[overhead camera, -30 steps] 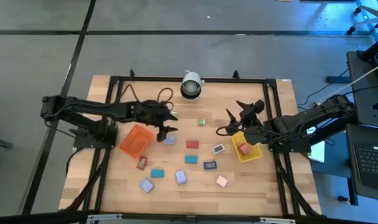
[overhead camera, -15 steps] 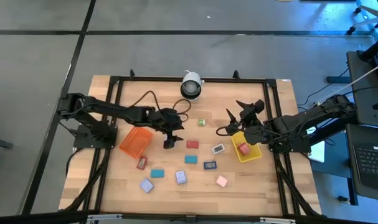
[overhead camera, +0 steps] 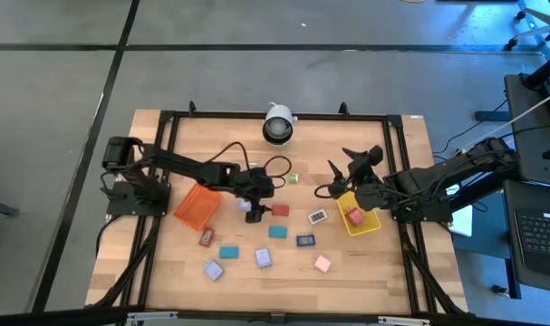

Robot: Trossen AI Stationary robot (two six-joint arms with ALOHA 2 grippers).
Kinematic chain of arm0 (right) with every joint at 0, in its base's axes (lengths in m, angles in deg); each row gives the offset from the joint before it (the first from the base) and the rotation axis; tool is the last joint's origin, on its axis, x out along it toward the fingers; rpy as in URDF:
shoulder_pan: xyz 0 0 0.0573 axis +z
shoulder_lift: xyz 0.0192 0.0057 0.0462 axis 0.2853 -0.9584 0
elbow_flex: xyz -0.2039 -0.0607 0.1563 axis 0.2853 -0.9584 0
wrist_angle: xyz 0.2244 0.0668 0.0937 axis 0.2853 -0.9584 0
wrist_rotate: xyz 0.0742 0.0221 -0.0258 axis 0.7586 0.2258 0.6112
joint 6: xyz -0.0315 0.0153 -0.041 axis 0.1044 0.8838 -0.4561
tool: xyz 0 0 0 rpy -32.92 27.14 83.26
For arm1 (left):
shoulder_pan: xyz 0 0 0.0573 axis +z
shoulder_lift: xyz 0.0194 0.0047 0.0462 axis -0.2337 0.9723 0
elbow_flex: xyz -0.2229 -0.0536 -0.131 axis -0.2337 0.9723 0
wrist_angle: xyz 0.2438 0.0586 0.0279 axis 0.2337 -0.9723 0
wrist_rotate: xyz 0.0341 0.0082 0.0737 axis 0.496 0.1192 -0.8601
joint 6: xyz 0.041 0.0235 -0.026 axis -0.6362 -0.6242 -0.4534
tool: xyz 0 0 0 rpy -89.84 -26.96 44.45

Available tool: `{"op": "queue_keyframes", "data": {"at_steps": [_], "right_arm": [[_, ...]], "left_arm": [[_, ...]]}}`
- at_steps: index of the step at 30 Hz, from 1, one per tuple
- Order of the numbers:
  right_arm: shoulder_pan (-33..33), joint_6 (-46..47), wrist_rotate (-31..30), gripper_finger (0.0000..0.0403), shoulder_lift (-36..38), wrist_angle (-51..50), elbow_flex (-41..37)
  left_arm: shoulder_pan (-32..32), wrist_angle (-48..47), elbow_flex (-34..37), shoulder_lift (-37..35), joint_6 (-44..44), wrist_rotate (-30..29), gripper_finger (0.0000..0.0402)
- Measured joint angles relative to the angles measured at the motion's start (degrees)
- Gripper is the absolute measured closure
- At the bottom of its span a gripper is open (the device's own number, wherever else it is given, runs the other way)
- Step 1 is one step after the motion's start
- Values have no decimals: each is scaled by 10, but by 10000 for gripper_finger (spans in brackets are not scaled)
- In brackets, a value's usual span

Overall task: Pick & Place Office items
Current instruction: Put the right red digital clock into the orange basket

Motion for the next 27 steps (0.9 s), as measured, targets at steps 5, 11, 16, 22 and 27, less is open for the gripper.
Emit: {"op": "queue_keyframes", "data": {"at_steps": [5, 11, 16, 22, 27], "right_arm": [[0, 3, 6, 135, -3, 0, 0], [0, 3, 6, 135, -3, 0, 0], [0, 4, 6, 135, -2, 0, 0], [0, 3, 7, 135, -2, 0, 0], [0, 1, 6, 135, -2, 0, 0]], "left_arm": [[0, 0, -12, 25, 0, 0, 146], [0, 0, -29, 58, -4, 0, 146], [0, 1, -37, 75, -7, 1, 146], [-3, 4, -38, 88, -9, 9, 146], [-13, 20, -38, 104, -6, 15, 146]]}}
